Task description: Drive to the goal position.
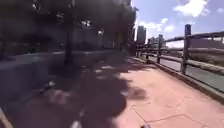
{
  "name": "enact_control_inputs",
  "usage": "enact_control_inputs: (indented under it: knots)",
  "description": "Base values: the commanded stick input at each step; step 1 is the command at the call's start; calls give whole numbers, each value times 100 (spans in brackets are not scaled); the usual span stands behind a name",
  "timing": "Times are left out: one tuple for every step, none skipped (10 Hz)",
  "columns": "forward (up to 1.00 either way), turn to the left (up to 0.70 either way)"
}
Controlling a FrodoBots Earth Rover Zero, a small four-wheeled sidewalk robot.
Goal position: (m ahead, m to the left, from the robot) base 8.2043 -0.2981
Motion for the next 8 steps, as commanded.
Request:
enact_control_inputs:
  knots:
    - [100,0]
    - [100,0]
    - [100,0]
    - [100,0]
    - [100,0]
    - [100,0]
    - [100,-3]
    - [100,-40]
